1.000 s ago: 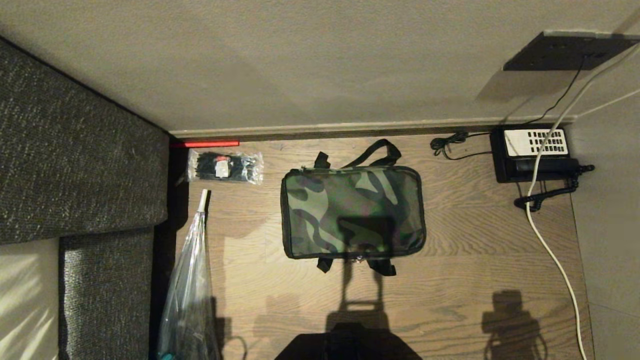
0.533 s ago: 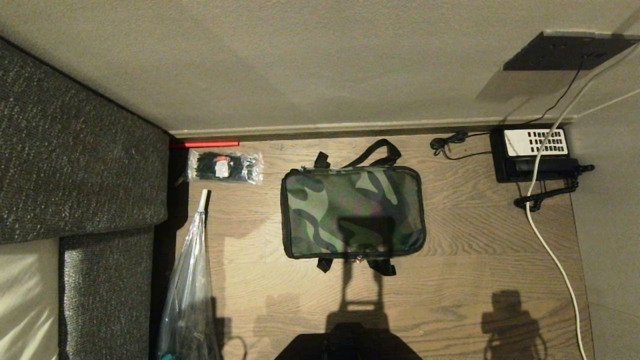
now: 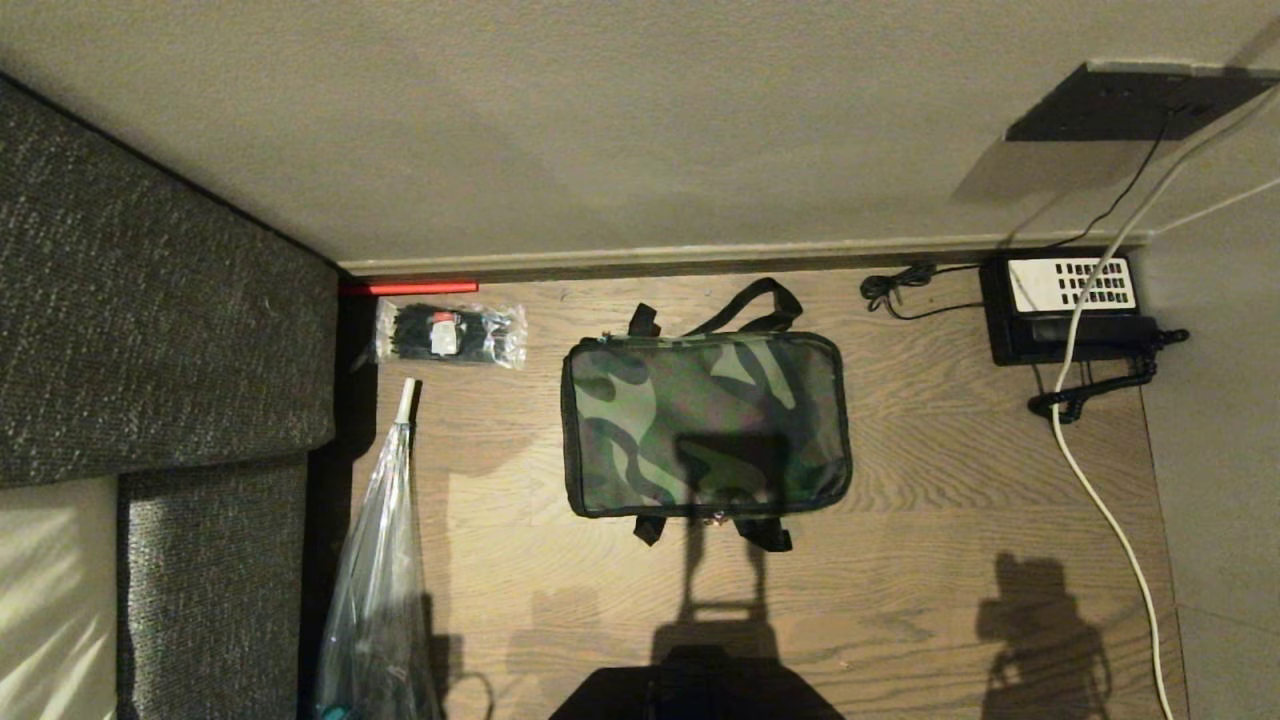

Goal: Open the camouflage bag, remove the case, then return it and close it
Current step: Open the top of the storage box

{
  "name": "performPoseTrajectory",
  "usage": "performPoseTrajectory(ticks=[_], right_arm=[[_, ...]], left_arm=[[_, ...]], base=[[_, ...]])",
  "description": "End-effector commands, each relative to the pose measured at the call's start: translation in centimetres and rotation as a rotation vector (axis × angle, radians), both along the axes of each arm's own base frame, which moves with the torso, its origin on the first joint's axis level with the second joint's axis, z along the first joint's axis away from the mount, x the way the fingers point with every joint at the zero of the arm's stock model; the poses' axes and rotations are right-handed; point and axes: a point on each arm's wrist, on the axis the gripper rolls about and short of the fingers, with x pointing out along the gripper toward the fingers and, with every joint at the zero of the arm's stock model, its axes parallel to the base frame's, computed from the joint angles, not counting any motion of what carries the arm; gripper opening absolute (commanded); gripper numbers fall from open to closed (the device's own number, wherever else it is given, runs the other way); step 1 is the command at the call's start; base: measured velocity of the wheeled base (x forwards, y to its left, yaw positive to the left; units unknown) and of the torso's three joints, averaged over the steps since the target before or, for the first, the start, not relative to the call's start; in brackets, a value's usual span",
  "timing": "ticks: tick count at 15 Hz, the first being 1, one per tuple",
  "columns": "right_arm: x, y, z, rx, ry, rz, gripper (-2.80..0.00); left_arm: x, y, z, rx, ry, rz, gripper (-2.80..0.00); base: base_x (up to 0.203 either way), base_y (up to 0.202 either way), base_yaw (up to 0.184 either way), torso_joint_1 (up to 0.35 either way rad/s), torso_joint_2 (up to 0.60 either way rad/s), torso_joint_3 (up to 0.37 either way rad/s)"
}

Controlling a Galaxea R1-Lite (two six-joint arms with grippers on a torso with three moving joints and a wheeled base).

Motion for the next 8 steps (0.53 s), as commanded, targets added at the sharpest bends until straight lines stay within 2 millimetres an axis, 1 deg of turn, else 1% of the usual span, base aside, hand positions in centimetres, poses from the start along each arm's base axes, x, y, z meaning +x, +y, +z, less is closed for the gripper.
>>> performPoseTrajectory(ticks=[1,2,3,4,5,6,7,8], right_arm=[[-4.8,0.1,1.5,0.024,0.120,0.064,-2.80],[-5.8,0.2,2.1,0.037,0.168,0.090,-2.80],[-5.6,0.2,3.3,0.058,0.216,0.103,-2.80],[-4.7,0.2,5.1,0.091,0.285,0.115,-2.80],[-2.7,0.2,7.2,0.132,0.383,0.121,-2.80],[0.1,0.2,9.3,0.169,0.496,0.122,-2.80],[3.2,0.3,10.7,0.203,0.600,0.120,-2.80],[6.3,0.3,11.4,0.230,0.695,0.115,-2.80]], left_arm=[[0.0,0.0,-0.1,0.000,0.003,0.001,-2.80],[0.0,0.0,-0.1,0.000,0.003,0.001,-2.80],[0.0,0.0,-0.1,0.000,0.003,0.002,-2.80],[0.0,0.0,-0.1,-0.001,0.003,0.001,-2.80],[0.0,0.0,-0.1,0.000,0.003,0.001,-2.80],[0.0,0.0,-0.1,0.000,0.003,0.001,-2.80],[0.0,0.0,-0.1,-0.001,0.003,0.001,-2.80],[0.0,0.0,-0.1,-0.001,0.003,0.002,-2.80]], base=[[0.000,0.000,0.000,0.000,0.00,0.000],[0.000,0.000,0.000,0.000,0.00,0.000],[0.000,0.000,0.000,0.000,0.00,0.000],[0.000,0.000,0.000,0.000,0.00,0.000],[0.000,0.000,0.000,0.000,0.00,0.000],[0.000,0.000,0.000,0.000,0.00,0.000],[0.000,0.000,0.000,0.000,0.00,0.000],[0.000,0.000,0.000,0.000,0.00,0.000]])
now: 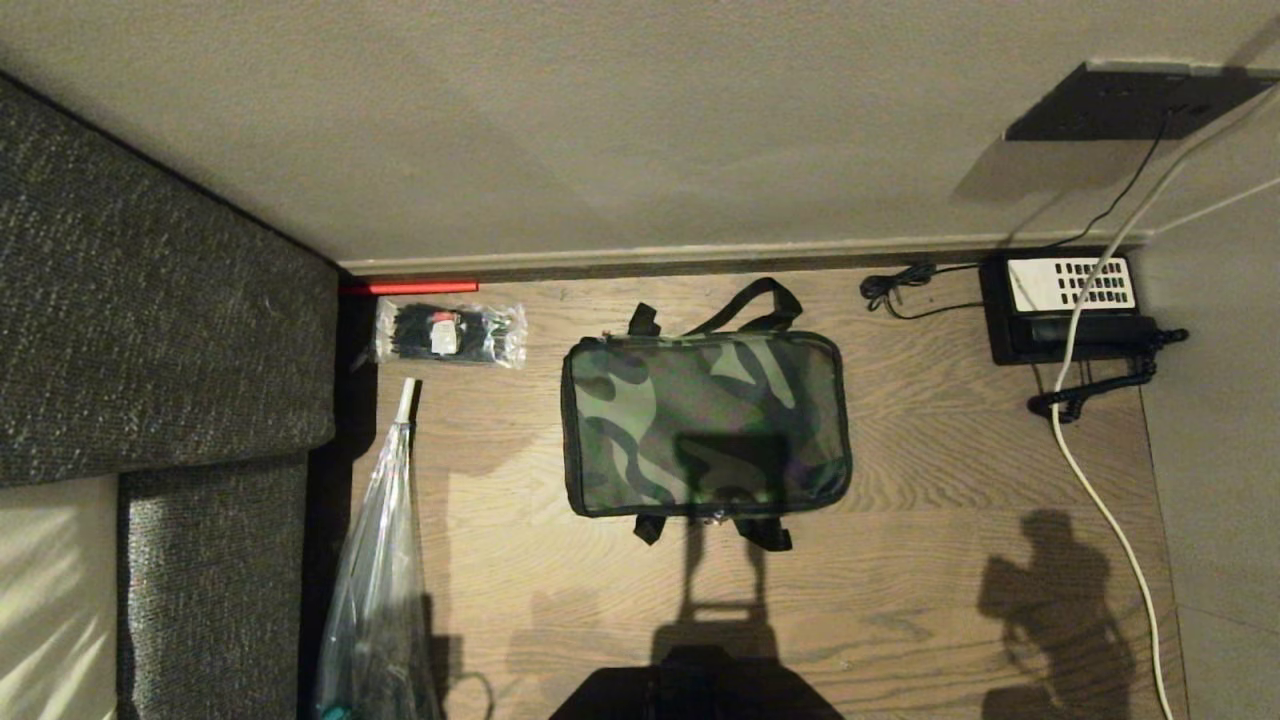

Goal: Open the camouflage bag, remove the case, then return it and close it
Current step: Open the top of the storage box

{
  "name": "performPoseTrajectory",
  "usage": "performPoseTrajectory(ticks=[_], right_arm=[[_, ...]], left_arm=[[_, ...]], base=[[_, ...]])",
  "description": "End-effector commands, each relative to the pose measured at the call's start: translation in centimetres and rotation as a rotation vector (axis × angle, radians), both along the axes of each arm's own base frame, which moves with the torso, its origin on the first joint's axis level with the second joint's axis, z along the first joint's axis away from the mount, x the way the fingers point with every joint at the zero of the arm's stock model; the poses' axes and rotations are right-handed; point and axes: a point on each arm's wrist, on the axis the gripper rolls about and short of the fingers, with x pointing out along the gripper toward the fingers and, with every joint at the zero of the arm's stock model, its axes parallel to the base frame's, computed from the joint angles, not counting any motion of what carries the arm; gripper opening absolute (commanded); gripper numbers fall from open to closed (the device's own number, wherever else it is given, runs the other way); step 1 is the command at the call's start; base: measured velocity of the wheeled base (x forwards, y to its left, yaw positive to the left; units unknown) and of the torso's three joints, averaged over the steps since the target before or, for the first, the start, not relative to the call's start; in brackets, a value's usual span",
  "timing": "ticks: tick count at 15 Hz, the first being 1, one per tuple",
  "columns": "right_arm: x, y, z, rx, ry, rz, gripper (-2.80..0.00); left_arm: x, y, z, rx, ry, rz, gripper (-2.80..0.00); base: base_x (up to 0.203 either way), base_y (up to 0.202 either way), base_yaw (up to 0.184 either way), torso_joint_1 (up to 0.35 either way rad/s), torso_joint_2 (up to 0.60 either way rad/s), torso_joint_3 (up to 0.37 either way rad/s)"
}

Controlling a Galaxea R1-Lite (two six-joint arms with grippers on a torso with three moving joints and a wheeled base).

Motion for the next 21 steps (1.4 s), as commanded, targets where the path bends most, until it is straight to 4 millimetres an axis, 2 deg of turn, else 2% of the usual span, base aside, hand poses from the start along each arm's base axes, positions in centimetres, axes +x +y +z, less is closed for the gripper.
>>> performPoseTrajectory(ticks=[1,3,6,9,14,16,17,19,20,21], right_arm=[[10.3,0.2,2.4,0.031,0.323,0.001,-2.80],[16.2,0.3,0.8,0.027,0.356,0.015,-2.80],[24.9,1.2,-5.3,-0.034,0.281,0.116,-2.80],[29.9,4.1,-10.4,-0.060,0.281,0.314,-2.80],[33.7,10.0,-15.9,-0.086,0.371,0.547,-2.80],[34.7,12.8,-17.0,-0.098,0.368,0.586,-2.80],[34.8,13.7,-17.4,-0.109,0.370,0.585,-2.80],[33.8,14.1,-19.1,-0.136,0.434,0.589,-2.80],[33.7,14.6,-19.4,-0.149,0.432,0.603,0.00],[34.2,15.5,-19.4,-0.162,0.399,0.594,0.00]], left_arm=[[0.0,0.0,-0.1,0.000,0.003,0.000,-2.80],[0.0,0.0,-0.1,-0.002,0.002,0.000,-2.80],[0.0,0.0,-0.1,-0.001,0.003,0.000,-2.80],[0.0,0.0,-0.1,-0.002,0.002,0.002,-2.80],[0.0,0.0,-0.1,0.000,0.003,0.001,-2.80],[0.0,0.0,-0.1,-0.002,0.002,0.000,-2.80],[0.0,0.0,-0.1,-0.001,0.003,0.000,-2.80],[0.0,0.0,-0.1,-0.002,0.002,0.000,-2.80],[0.0,0.0,-0.1,-0.002,0.002,0.001,-2.80],[0.0,0.0,-0.1,-0.001,0.003,0.000,-2.80]], base=[[0.000,0.000,0.000,0.000,0.00,0.000],[0.000,0.000,0.000,0.000,0.00,0.000],[0.000,0.000,0.000,0.000,0.00,0.000],[0.000,0.000,0.000,0.000,0.00,0.000],[0.000,0.000,0.000,0.000,0.00,0.000],[0.000,0.000,0.000,0.000,0.00,0.000],[0.000,0.000,0.000,0.000,0.00,0.000],[0.000,0.000,0.000,0.000,0.00,0.000],[0.000,0.000,0.000,0.000,0.00,0.000],[0.000,0.000,0.000,0.000,0.00,0.000]])
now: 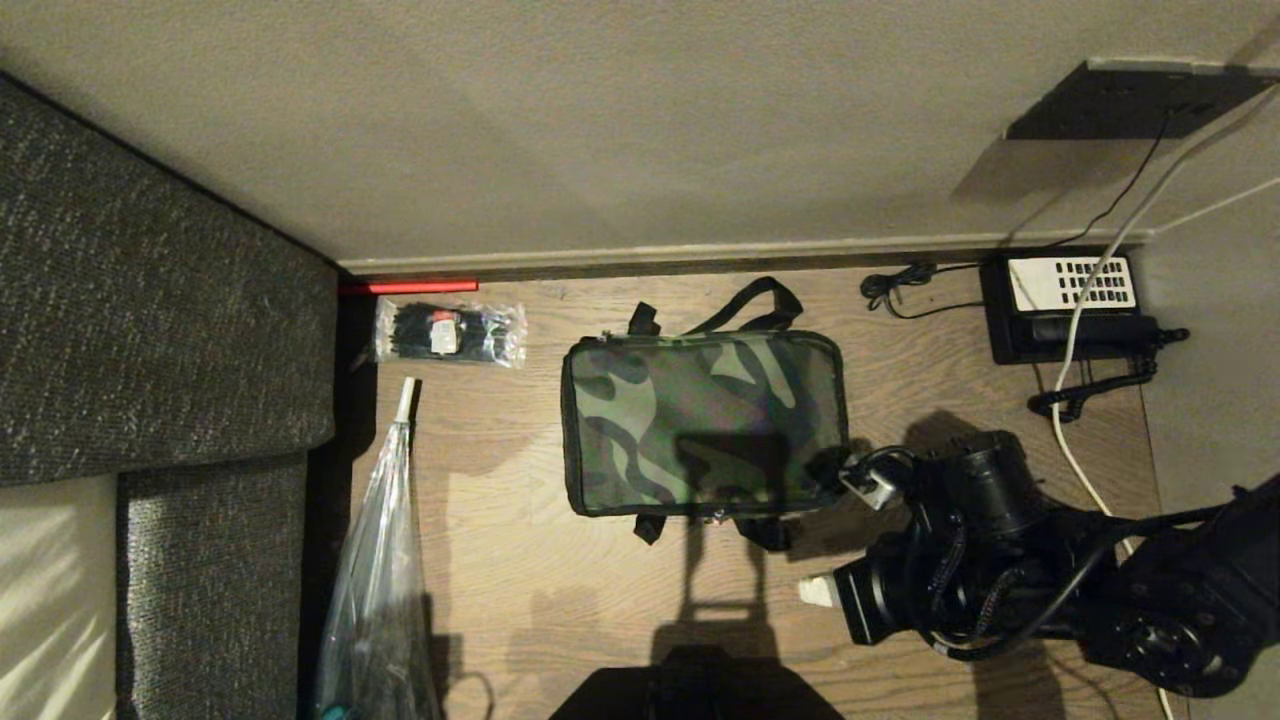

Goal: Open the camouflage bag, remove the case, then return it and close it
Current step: Open the top of the storage box

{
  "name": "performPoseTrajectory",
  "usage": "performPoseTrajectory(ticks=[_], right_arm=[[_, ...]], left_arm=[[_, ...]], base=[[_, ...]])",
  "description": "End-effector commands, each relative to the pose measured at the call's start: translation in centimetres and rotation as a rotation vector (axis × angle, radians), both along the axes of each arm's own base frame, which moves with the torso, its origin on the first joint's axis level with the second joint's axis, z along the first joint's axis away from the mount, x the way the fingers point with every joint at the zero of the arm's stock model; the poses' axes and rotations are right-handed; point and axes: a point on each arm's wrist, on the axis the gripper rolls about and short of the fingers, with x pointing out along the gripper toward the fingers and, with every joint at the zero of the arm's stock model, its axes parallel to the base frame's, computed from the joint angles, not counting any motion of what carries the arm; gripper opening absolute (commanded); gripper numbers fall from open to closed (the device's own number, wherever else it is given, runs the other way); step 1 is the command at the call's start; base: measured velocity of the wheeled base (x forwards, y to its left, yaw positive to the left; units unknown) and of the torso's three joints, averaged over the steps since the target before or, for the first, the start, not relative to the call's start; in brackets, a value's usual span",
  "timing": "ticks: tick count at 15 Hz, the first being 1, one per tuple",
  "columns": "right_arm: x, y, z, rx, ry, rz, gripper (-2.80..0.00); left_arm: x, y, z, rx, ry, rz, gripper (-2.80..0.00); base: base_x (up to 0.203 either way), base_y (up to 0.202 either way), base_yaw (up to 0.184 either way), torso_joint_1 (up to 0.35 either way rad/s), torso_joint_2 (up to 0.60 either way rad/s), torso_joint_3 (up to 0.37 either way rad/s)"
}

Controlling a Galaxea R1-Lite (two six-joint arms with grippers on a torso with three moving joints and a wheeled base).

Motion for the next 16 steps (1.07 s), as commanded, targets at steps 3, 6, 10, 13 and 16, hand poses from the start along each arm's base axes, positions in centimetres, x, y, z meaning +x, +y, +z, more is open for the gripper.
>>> performPoseTrajectory(ticks=[3,6,10,13,16], right_arm=[[1.2,3.5,-3.0,-0.067,-0.050,-0.013,0.00],[2.0,5.0,-3.6,-0.030,-0.155,-0.040,0.00],[2.5,6.3,-4.3,0.052,-0.139,-0.119,0.00],[3.4,7.0,-5.5,0.026,-0.183,-0.183,0.00],[4.1,8.0,-7.1,0.028,-0.243,-0.213,0.00]], left_arm=[[0.0,0.0,-0.1,-0.001,0.003,0.000,-2.80],[0.0,0.0,-0.1,0.000,0.003,0.000,-2.80],[0.0,0.0,-0.1,-0.002,0.003,0.000,-2.80],[0.0,0.0,-0.1,-0.001,0.003,0.000,-2.80],[0.0,0.0,-0.1,0.000,0.003,0.000,-2.80]], base=[[0.000,0.000,0.000,0.000,0.00,0.000],[0.000,0.000,0.000,0.000,0.00,0.000],[0.000,0.000,0.000,0.000,0.00,0.000],[0.000,0.000,0.000,0.000,0.00,0.000],[0.000,0.000,0.000,0.000,0.00,0.000]])
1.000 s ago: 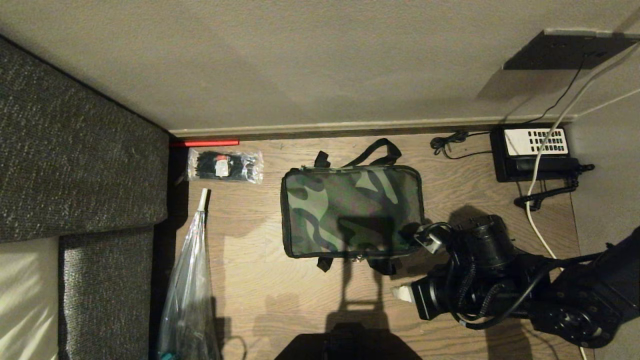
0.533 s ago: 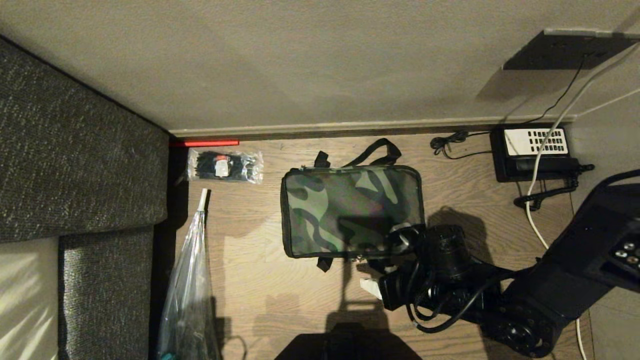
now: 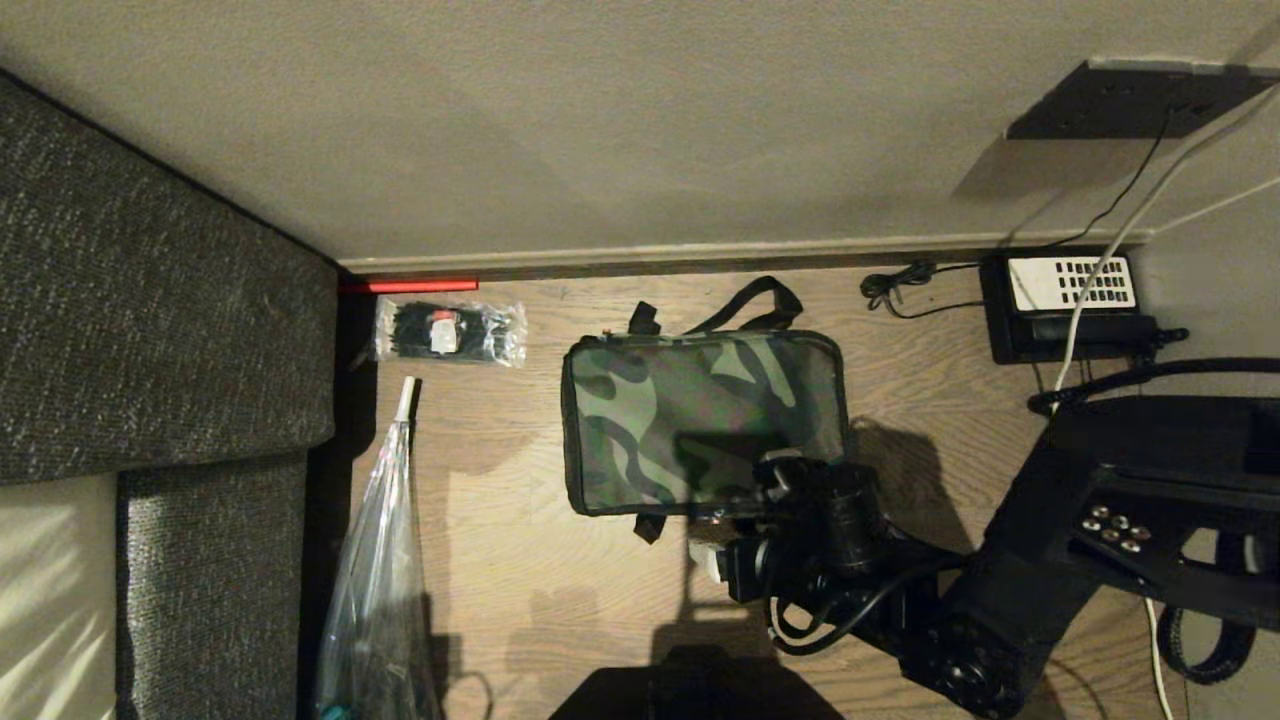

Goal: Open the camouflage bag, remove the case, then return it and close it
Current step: Open the top of the storage box

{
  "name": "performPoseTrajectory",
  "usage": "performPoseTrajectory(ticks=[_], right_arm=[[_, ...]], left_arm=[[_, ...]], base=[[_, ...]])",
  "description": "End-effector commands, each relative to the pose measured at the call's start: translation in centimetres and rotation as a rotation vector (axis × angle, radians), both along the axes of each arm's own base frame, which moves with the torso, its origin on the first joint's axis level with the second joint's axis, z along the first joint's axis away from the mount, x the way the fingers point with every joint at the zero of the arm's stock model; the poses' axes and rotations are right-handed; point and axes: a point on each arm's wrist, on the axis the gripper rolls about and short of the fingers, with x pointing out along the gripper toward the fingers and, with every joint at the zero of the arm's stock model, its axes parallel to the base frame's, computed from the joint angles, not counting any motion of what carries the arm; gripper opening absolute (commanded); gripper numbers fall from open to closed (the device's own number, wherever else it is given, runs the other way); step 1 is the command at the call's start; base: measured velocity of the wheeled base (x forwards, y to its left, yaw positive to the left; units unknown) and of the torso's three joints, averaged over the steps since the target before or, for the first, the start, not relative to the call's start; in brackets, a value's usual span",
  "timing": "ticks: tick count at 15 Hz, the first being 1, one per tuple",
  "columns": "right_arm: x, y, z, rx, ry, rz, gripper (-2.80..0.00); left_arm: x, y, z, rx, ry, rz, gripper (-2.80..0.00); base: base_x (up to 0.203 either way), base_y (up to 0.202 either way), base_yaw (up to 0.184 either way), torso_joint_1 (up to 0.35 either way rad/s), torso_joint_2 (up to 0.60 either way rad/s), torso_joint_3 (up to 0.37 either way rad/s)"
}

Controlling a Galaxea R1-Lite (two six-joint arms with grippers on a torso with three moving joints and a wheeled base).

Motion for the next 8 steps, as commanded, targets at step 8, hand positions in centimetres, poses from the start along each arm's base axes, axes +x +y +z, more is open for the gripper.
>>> performPoseTrajectory(ticks=[8], right_arm=[[1.46,1.46,-2.50,0.016,-0.141,-0.012,0.00]], left_arm=[[0.02,0.00,-0.09,-0.001,0.003,0.001,-2.80]], base=[[0.000,0.000,0.000,0.000,0.00,0.000]])
